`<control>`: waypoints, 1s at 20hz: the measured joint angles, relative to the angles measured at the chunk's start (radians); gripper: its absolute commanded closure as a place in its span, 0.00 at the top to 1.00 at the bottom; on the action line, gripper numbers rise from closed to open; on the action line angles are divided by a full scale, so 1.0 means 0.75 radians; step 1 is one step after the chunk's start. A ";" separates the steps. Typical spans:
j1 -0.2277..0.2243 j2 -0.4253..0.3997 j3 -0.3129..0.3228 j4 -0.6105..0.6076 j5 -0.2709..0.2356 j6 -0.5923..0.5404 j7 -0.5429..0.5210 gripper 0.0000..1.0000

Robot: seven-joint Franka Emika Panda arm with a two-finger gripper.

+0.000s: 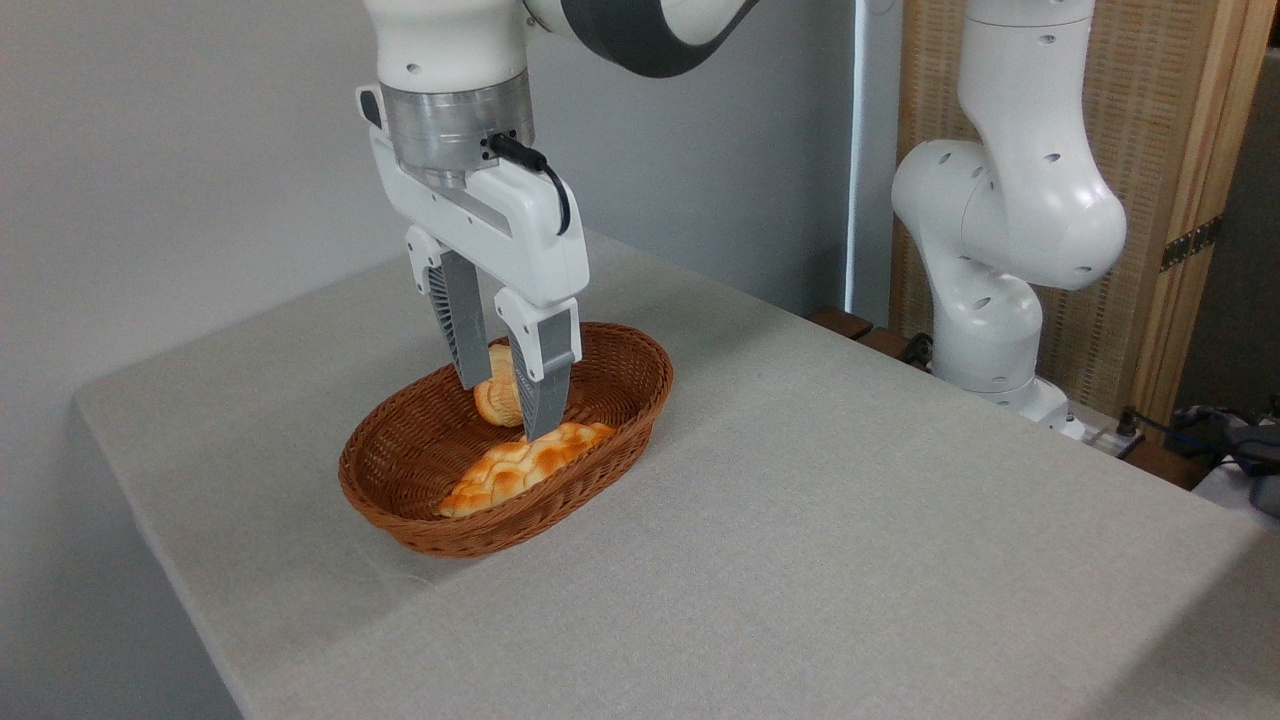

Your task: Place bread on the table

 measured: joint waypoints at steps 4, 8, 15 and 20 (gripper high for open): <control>0.000 -0.005 0.010 0.000 0.001 0.000 0.000 1.00; 0.000 -0.005 0.017 0.000 0.001 0.000 0.000 1.00; 0.000 -0.004 0.017 0.000 0.001 -0.001 0.000 1.00; 0.000 -0.003 0.017 0.000 0.001 -0.001 0.000 1.00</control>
